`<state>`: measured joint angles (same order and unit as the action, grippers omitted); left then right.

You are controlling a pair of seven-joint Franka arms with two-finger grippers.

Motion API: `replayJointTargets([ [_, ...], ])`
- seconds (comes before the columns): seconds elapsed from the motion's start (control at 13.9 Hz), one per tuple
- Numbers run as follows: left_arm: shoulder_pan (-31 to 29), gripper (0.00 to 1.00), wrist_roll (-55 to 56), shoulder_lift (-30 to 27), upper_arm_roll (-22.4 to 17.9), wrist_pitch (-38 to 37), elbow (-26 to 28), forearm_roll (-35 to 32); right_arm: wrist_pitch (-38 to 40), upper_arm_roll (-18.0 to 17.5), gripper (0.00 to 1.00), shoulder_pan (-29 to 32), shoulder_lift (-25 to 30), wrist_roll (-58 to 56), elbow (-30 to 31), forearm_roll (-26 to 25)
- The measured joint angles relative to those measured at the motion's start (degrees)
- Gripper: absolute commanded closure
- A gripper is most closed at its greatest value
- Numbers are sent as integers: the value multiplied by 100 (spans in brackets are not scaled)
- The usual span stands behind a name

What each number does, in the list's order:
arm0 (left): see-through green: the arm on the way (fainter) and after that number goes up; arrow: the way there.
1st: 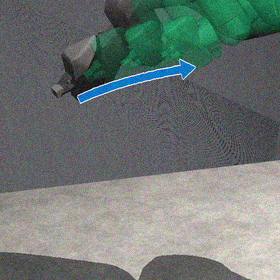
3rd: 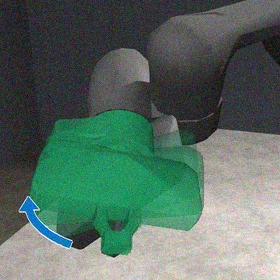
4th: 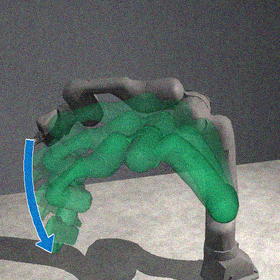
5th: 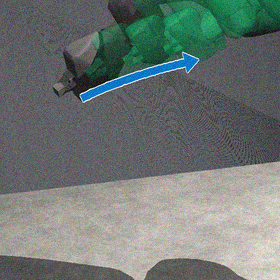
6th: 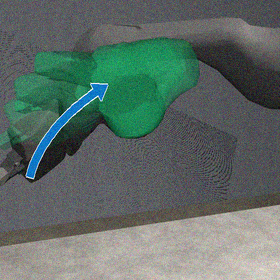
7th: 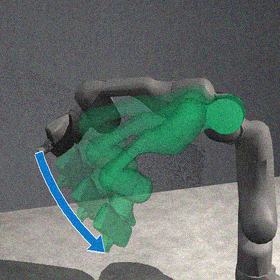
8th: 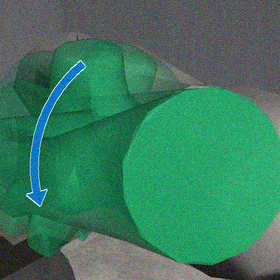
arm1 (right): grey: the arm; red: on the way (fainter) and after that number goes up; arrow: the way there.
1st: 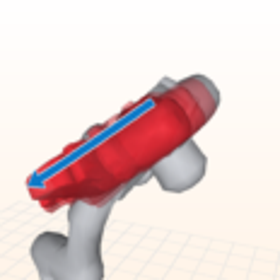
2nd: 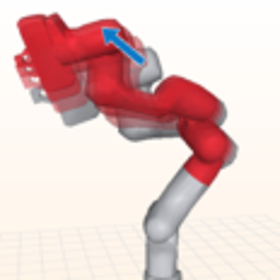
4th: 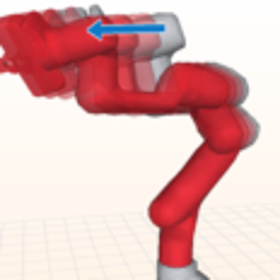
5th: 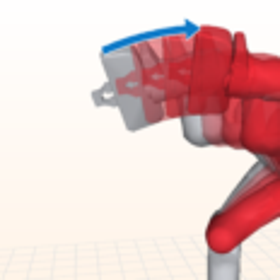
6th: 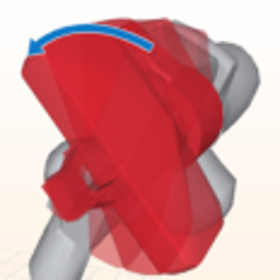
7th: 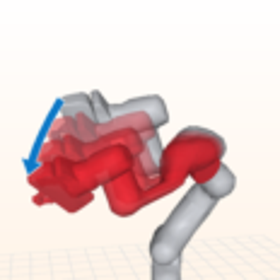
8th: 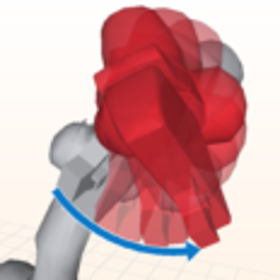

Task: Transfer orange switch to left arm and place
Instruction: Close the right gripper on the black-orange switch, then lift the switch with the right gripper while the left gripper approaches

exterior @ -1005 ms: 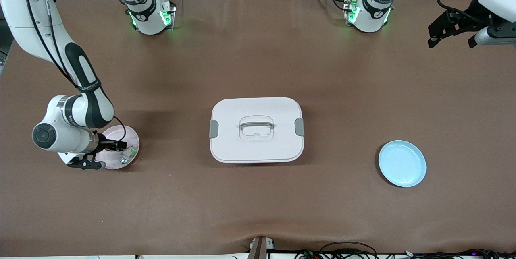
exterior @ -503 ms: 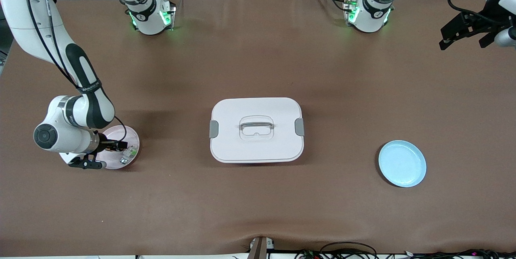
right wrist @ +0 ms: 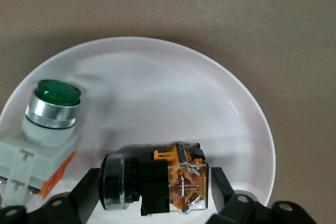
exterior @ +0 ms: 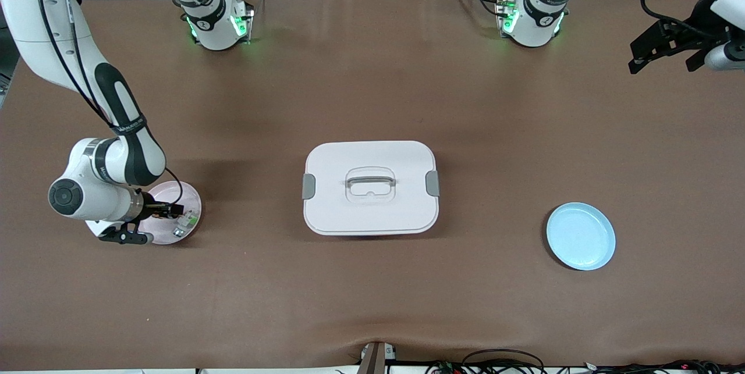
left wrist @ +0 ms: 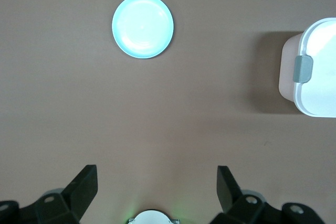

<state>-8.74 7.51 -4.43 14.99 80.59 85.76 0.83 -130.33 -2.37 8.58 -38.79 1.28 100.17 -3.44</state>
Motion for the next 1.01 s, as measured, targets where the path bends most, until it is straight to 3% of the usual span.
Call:
replayJointTargets([
  [0.14, 6, 0, 0, 65, 2, 9, 0, 0, 0, -6, 77, -2, 1, 1, -1, 1],
  [0.29, 6, 0, 0, 100, 2, 18, 0, 0, 1, -13, 87, -5, 0, 1, -1, 1],
  [0.79, 7, 0, 0, 102, 2, 19, 0, 0, 469, -23, 85, -10, 76, 2, -58, 0],
  [1.01, 0, 0, 0, 121, 0, 142, 2, 0, 1612, -28, 85, -10, 444, 118, -324, 5],
])
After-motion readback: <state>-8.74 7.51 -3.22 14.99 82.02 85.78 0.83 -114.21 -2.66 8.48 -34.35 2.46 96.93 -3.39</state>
